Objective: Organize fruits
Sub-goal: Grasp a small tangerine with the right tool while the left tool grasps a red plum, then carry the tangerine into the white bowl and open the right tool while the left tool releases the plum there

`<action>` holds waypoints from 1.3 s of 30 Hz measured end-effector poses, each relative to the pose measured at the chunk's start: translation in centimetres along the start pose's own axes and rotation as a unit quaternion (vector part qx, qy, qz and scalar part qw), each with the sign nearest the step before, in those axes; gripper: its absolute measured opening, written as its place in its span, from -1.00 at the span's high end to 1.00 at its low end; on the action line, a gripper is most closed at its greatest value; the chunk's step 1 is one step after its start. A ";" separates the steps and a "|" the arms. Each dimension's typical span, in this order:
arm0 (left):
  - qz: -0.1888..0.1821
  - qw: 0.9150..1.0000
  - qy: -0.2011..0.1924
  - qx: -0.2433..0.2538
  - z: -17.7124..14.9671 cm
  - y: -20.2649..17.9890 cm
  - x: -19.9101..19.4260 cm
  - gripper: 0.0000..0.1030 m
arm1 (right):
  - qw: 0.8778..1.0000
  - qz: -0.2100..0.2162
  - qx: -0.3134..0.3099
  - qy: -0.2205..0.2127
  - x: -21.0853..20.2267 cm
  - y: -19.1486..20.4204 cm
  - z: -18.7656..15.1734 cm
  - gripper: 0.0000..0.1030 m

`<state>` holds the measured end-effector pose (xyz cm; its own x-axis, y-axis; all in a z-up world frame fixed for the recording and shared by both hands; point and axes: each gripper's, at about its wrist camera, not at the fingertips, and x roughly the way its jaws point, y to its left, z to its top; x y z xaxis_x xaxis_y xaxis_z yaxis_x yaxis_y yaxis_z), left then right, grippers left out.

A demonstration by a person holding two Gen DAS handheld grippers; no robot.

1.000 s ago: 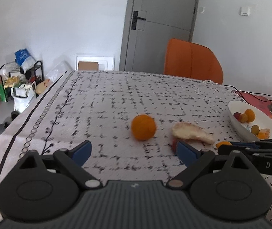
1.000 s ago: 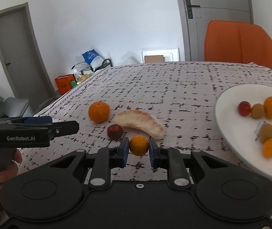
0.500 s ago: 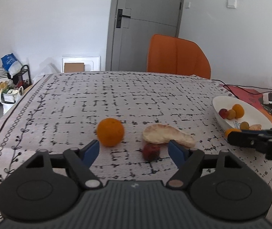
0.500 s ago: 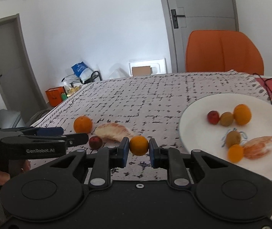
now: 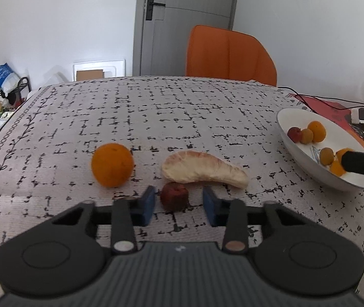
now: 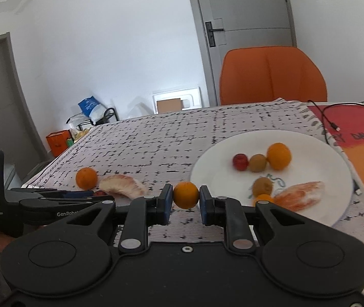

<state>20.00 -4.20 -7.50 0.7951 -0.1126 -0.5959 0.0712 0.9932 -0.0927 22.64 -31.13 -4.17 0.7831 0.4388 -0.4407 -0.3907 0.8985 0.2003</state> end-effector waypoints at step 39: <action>-0.077 0.993 -0.050 0.073 3.8 -10.1 -1.9 0.59 | 0.994 -0.053 0.080 -0.042 -4.4 -8.6 -2.3 0.06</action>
<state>20.04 -13.86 -2.38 0.8227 -0.2680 -0.5013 0.2783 0.9589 -0.0558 21.43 -40.84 -5.92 0.8566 0.3343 -0.3930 -0.2264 0.9280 0.2958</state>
